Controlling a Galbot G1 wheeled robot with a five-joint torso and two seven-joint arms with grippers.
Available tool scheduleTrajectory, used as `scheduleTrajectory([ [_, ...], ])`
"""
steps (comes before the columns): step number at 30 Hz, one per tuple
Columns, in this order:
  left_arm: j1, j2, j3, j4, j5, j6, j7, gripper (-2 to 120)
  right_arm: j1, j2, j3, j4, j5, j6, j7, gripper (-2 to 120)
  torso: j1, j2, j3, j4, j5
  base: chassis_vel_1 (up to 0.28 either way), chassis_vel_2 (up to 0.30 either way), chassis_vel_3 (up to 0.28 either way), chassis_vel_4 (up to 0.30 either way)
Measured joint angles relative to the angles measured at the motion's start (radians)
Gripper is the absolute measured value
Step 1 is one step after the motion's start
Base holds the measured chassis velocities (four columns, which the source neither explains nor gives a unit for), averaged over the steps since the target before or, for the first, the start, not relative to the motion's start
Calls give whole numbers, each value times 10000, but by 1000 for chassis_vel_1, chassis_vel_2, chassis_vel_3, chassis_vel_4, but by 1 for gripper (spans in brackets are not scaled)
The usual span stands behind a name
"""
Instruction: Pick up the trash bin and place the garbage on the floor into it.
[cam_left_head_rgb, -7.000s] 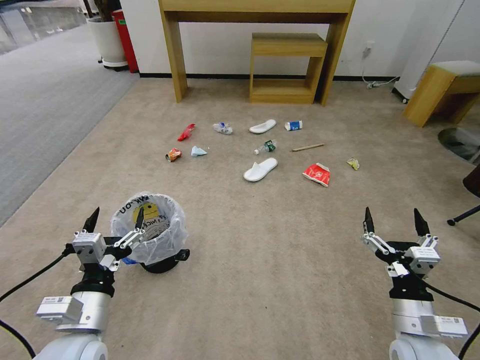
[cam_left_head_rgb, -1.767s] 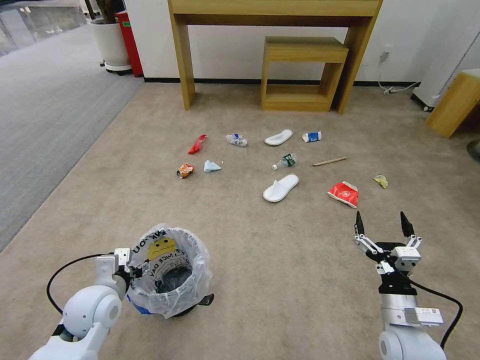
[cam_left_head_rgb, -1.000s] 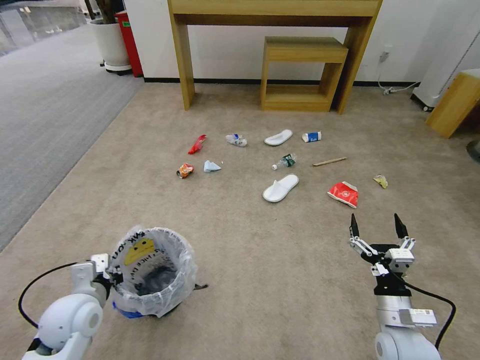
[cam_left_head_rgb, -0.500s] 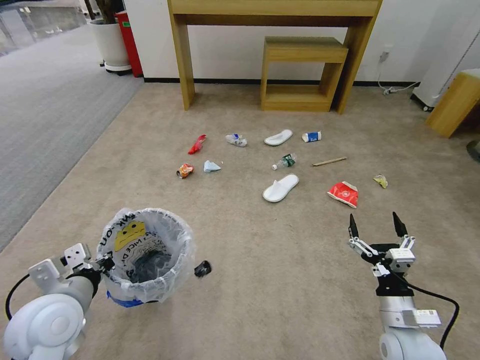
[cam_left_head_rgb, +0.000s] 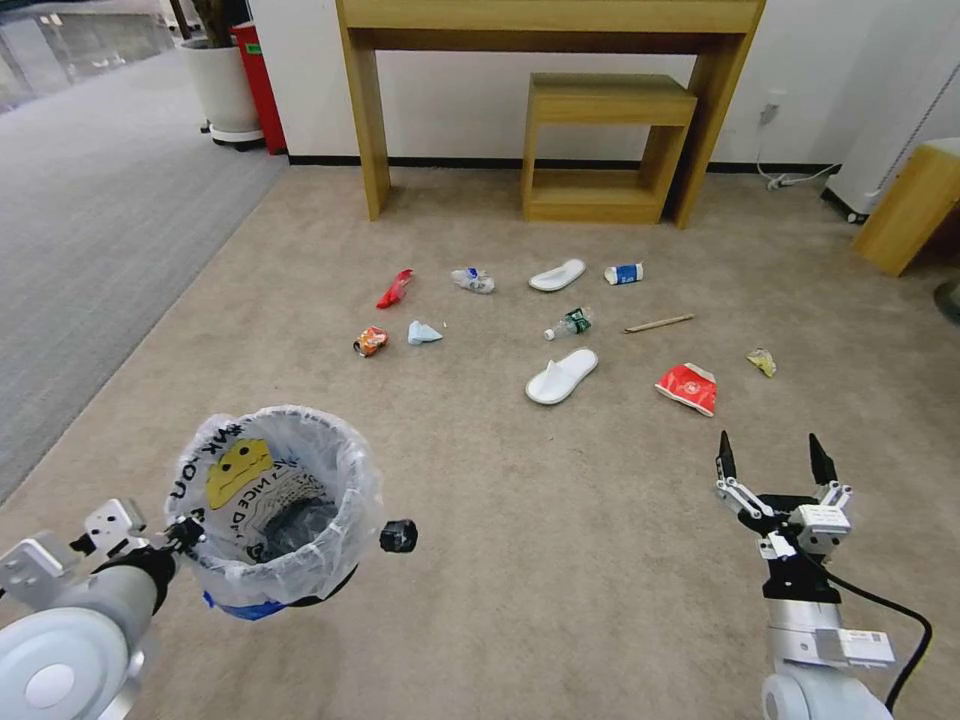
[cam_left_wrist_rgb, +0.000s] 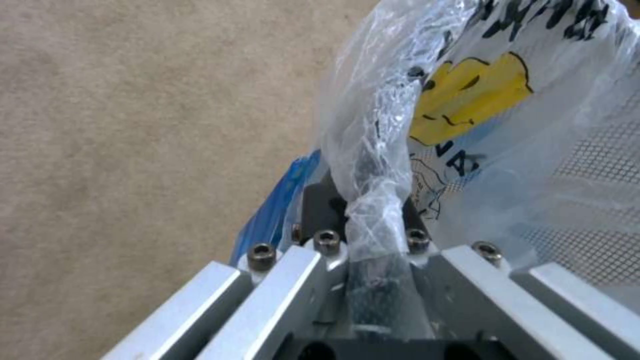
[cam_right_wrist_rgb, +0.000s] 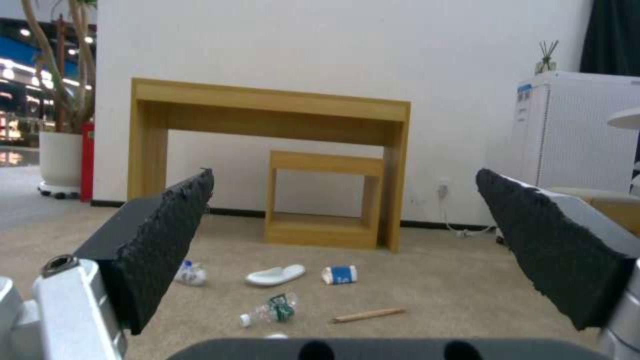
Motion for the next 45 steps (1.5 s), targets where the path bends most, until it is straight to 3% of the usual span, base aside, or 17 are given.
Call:
scheduleTrajectory([
  [21,-182,-80,256,240,6,-3,-118,0,-2,528,-9,24,-316,224,-358,100,0,-1,0,-4,0,25,52,-26,-45],
  [33,-206,-62,348,260,65,-1,-55,0,31,583,25,-10,-346,271,-393,100,0,0,1,-1,3,193,298,-189,-288],
  [45,-200,-67,420,270,94,-3,-33,0,164,575,32,-169,-338,296,-514,100,-1,0,0,-1,-4,233,420,-244,-423],
])
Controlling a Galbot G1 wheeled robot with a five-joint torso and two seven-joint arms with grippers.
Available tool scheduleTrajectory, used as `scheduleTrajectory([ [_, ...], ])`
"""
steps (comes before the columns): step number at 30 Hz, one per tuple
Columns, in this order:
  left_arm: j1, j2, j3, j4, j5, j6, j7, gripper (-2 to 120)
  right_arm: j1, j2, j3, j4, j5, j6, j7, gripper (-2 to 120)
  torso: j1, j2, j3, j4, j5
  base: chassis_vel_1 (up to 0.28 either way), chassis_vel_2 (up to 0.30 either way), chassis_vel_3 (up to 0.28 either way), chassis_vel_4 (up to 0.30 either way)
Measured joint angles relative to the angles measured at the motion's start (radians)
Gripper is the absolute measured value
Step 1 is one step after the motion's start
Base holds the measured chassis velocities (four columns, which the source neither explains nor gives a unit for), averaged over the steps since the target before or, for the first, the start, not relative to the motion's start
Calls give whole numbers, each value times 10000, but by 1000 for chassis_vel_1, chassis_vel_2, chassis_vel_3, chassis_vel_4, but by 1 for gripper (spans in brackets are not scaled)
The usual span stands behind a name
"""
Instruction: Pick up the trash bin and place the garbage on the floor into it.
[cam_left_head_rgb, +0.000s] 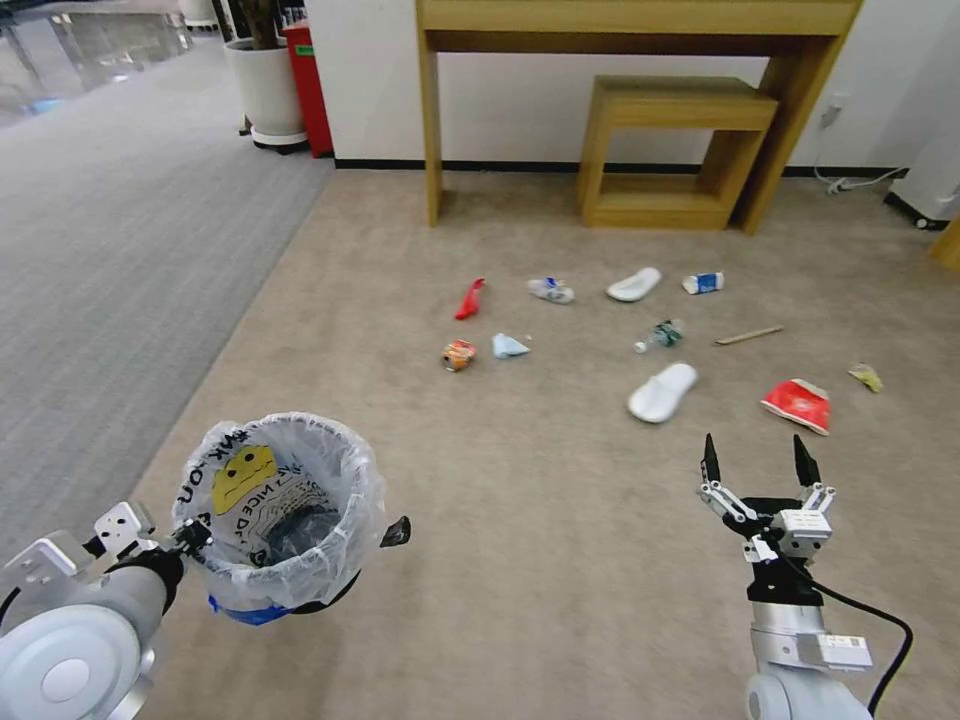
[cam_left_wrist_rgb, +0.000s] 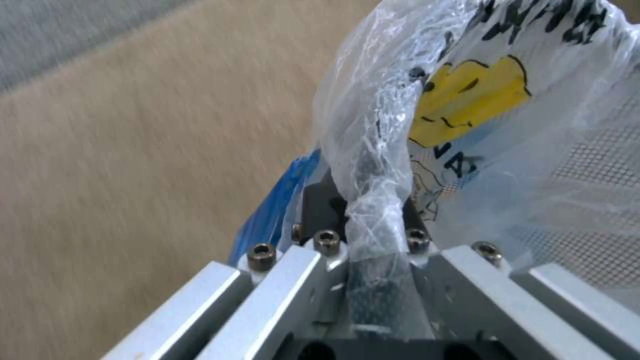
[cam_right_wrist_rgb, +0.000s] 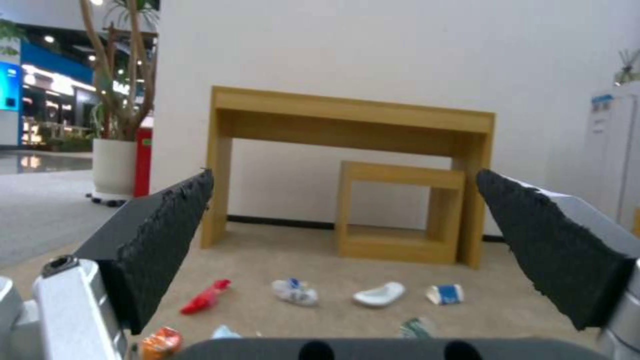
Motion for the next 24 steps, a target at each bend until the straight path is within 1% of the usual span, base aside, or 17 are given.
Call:
scheduleTrajectory([
  [3,7,15,6,22,2,1,15,0,25,-1,-15,-23,1,-4,24,100,1,-1,0,2,-1,56,426,-98,-387],
  [4,9,22,6,25,11,2,19,0,31,-5,-24,-25,6,-24,48,100,1,-1,2,3,6,-4,389,90,-346],
  [5,11,32,13,32,42,0,39,0,46,-20,-24,-32,16,-45,88,100,0,0,0,0,0,-122,316,185,-270],
  [8,22,34,43,46,87,1,74,0,76,-31,-11,-69,23,-41,85,100,1,-1,1,0,3,-155,260,201,-251],
  [11,31,35,73,58,155,1,96,0,94,-47,20,-95,72,-14,68,100,0,0,0,0,4,-310,208,251,-218],
  [13,38,35,116,61,201,3,118,0,94,-71,47,-112,122,11,52,100,0,0,0,-6,4,-383,246,338,-233],
  [16,45,33,139,60,236,3,135,0,87,-116,61,-145,153,40,52,100,1,1,0,-3,6,-399,290,364,-288],
  [20,47,31,156,60,274,4,139,0,73,-202,57,-149,186,49,104,100,0,0,0,-3,4,-380,355,366,-341],
  [21,48,18,169,60,306,3,139,0,72,-232,47,-149,208,49,126,100,1,0,2,1,5,-384,382,350,-382],
  [23,48,11,184,60,327,3,141,0,77,-241,41,-150,216,49,128,100,1,0,2,-2,7,-317,382,303,-343],
  [24,50,-16,216,61,368,3,142,0,96,-265,23,-159,244,52,134,100,1,-1,4,1,2,-299,345,303,-273],
])
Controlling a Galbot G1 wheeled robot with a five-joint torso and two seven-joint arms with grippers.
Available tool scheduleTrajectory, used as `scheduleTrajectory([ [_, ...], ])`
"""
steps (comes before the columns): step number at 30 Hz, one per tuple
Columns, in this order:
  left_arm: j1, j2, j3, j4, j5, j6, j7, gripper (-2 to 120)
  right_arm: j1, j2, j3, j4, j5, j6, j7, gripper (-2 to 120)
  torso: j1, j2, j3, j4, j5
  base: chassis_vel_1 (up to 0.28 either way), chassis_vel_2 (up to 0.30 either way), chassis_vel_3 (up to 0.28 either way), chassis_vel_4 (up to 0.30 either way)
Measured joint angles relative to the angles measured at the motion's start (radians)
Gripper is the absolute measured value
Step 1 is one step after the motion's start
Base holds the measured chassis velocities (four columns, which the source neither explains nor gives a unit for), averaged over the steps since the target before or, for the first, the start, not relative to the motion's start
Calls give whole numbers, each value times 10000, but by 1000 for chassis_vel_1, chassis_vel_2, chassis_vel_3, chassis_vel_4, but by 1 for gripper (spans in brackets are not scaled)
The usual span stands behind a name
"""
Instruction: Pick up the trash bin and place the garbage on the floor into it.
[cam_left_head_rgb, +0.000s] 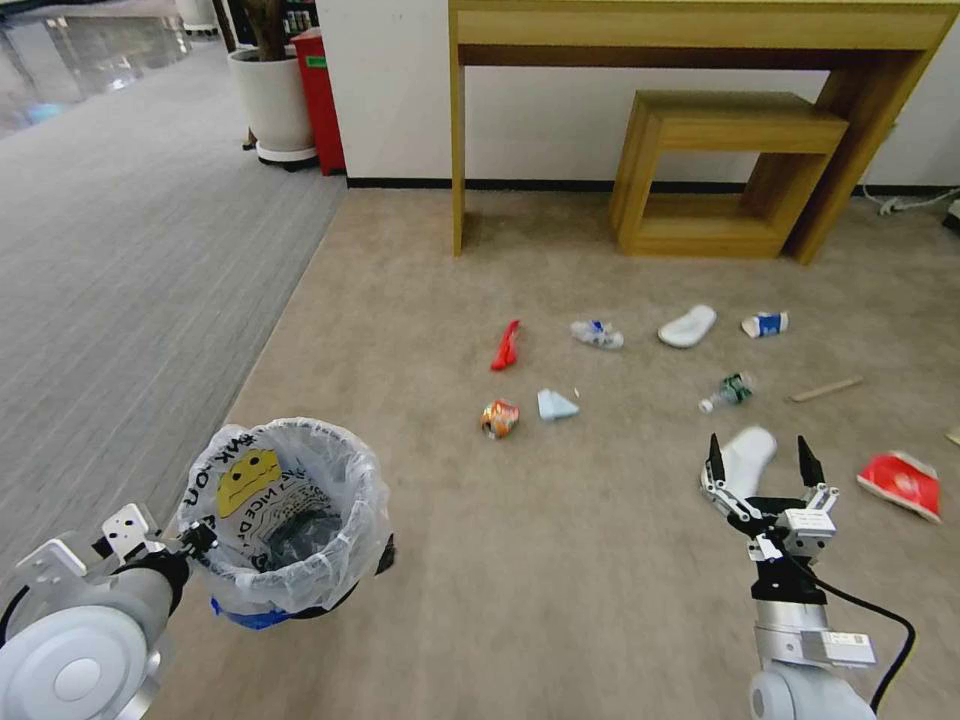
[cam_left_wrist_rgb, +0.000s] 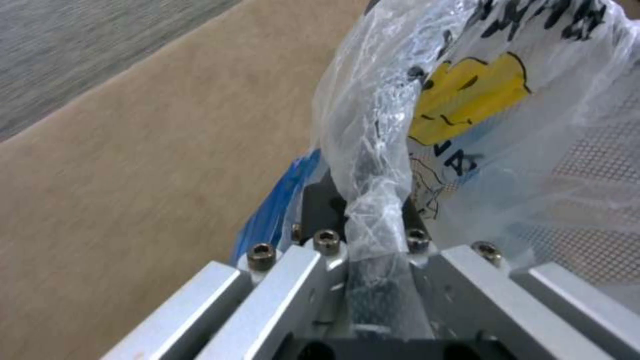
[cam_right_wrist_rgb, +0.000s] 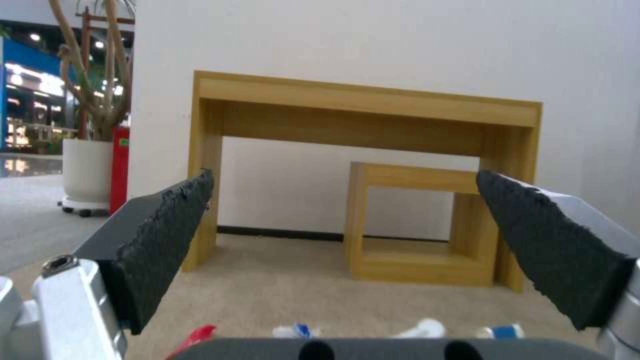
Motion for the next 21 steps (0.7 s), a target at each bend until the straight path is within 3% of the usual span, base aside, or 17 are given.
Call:
scheduleTrajectory([
  [7,4,-83,31,22,68,0,15,0,75,-28,-49,-87,51,28,-32,100,2,-1,1,-1,2,-145,181,123,-134],
  [21,-12,-168,54,38,104,0,31,0,90,-46,46,-161,76,13,-259,100,-1,0,-4,-1,2,16,-24,-15,23],
])
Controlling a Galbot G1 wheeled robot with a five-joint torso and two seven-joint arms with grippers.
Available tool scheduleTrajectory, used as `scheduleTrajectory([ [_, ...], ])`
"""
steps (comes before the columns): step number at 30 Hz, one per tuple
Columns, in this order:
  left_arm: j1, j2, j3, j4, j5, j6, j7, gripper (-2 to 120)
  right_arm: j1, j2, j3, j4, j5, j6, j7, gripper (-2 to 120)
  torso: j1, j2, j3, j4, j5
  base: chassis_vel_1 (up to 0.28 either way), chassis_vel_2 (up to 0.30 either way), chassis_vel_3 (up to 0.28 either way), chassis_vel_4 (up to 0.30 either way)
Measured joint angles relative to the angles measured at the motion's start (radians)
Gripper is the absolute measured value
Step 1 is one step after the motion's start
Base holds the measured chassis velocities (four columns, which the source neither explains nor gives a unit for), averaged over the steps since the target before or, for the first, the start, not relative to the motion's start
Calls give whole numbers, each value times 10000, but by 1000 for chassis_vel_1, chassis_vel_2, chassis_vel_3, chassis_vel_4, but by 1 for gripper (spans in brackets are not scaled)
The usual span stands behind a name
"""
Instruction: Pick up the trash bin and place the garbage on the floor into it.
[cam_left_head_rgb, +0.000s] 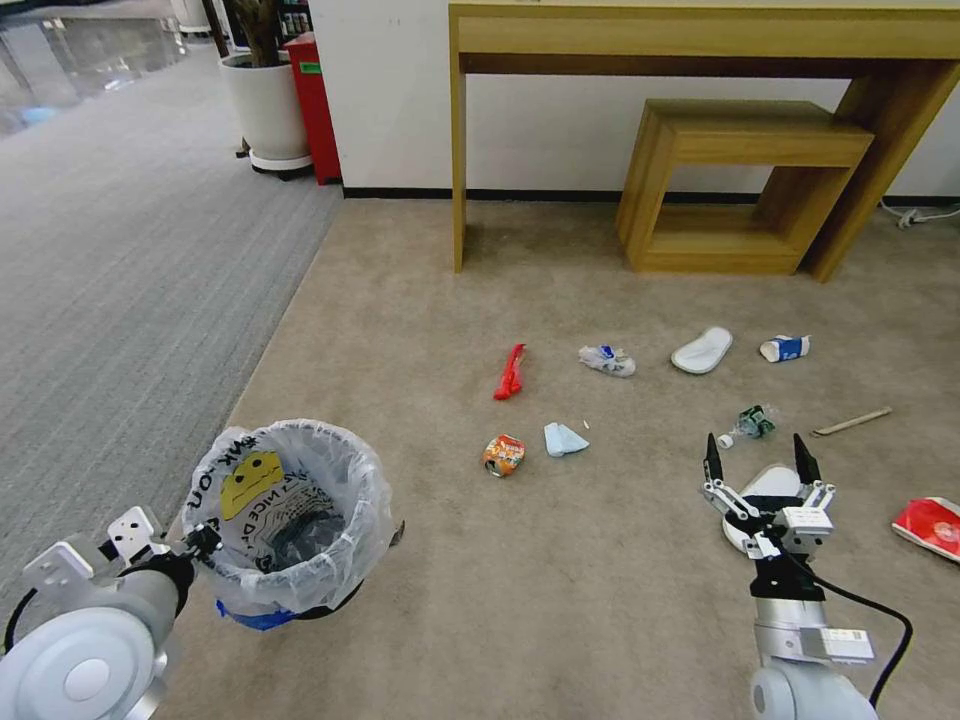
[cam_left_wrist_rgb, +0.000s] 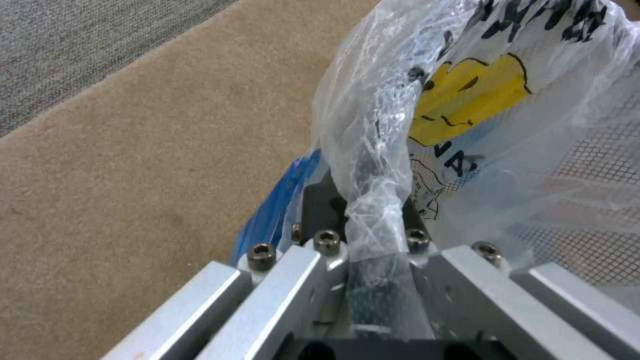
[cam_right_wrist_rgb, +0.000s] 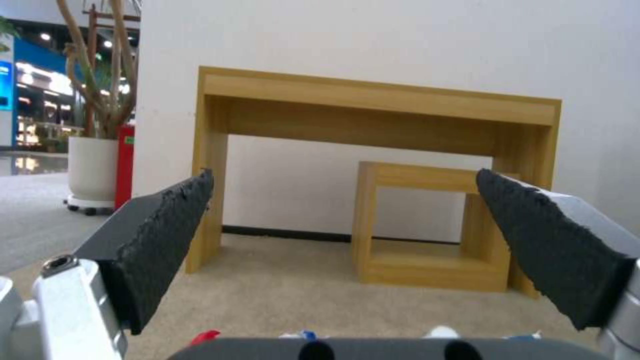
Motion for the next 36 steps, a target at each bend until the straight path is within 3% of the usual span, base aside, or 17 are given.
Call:
scheduleTrajectory([
  [9,26,-29,12,-34,10,0,7,0,-39,23,2,19,12,-8,-4,100,0,0,0,-1,-2,-117,58,124,-61],
  [25,-21,-229,296,-39,447,0,50,0,36,-213,-25,25,136,35,32,100,2,-1,5,-1,6,-334,-3,308,-2],
  [36,90,-202,152,-145,463,0,149,0,37,-344,-157,-15,89,-262,287,100,0,0,-1,0,-1,32,1,-43,2],
])
